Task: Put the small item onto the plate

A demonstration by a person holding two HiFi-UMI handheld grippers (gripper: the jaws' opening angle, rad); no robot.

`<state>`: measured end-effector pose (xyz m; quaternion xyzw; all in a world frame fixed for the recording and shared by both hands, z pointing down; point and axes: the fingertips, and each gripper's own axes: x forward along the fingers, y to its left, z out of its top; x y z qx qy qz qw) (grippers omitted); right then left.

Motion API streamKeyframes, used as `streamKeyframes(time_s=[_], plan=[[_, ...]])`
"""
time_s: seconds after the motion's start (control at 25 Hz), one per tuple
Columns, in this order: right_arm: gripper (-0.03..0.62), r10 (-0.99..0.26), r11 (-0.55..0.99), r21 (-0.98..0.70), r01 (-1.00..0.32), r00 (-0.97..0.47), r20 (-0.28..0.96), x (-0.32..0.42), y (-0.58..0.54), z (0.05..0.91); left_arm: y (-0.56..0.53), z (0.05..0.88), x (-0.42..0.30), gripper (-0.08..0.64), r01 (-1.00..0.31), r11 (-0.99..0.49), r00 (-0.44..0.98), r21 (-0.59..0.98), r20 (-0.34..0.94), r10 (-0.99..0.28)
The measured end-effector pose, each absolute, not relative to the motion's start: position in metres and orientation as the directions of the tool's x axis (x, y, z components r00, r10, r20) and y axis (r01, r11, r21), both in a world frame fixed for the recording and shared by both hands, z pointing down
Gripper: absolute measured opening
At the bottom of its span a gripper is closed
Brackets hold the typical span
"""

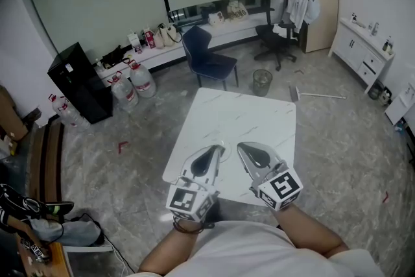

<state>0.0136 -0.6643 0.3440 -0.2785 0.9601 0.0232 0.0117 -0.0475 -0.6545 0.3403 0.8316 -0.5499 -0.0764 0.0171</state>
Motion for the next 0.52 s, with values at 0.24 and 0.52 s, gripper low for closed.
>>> streamKeyframes(time_s=[0.24,0.52], plan=[[0.002,-0.529,0.847,0.035,-0.53,-0.848,-0.028,0.013,-0.669,0.346,-0.658,0.342,-0.05,0.006,-0.912,-0.391,0.38,0.126,-0.103,-0.919],[0.002,-0.524,0.851,0.036,-0.525,-0.851,-0.025,0.02,-0.674,0.347,-0.662,0.348,-0.046,0.006,-0.914,-0.387,0.377,0.124,-0.098,-0.921]])
